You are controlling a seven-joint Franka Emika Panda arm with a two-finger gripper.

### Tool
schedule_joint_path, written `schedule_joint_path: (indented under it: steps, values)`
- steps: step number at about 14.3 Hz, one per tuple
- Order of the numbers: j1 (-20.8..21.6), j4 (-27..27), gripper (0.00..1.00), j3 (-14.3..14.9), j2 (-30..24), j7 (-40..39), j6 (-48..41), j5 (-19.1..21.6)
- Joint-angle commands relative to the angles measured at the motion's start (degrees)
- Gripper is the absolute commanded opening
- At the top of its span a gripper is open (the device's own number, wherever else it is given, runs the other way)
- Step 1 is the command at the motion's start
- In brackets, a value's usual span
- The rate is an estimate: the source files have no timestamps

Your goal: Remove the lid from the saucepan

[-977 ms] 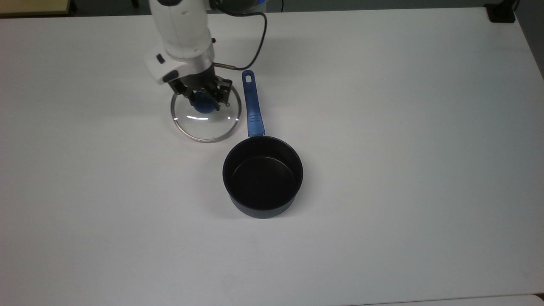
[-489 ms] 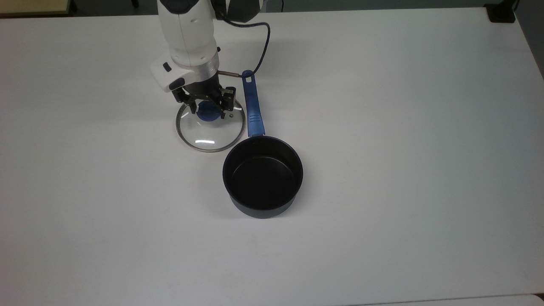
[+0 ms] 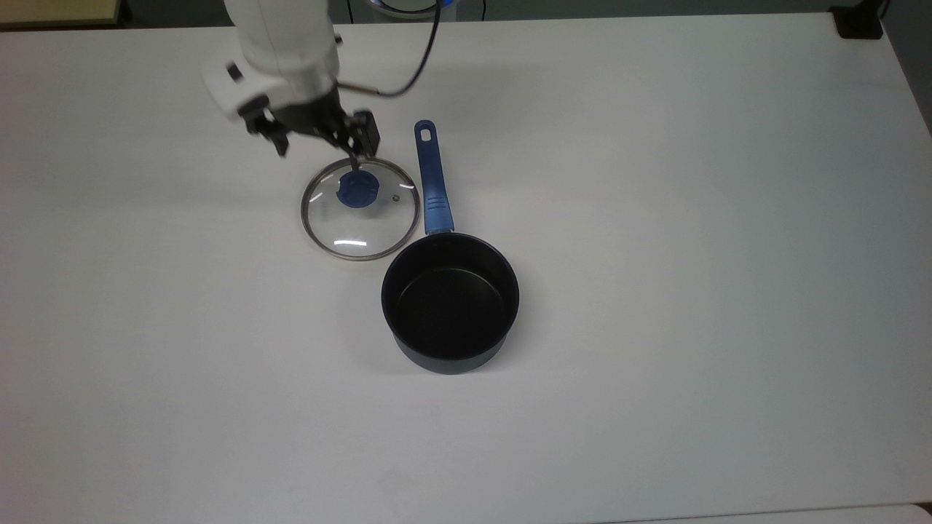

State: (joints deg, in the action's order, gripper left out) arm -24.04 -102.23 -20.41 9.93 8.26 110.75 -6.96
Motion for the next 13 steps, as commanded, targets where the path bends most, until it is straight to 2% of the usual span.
schedule_joint_path:
  steps: [1,2,4,7,9,13]
  values:
    - [5.9,8.34,1.0,0.89,-0.61,-0.88,-9.38,-0.33]
    - [9.24,10.36,1.0,2.72,-1.13,-0.88,-11.06,-0.33]
    - [16.8,11.43,1.0,8.25,-2.28,-0.97,-12.83,-0.16]
    - [27.78,11.17,1.0,18.27,-5.17,-0.97,-15.12,0.37]
    - [29.48,11.0,1.0,19.53,-6.41,-0.53,-15.21,0.72]
    - [28.87,11.08,1.0,19.62,-7.29,-0.35,-16.09,1.08]
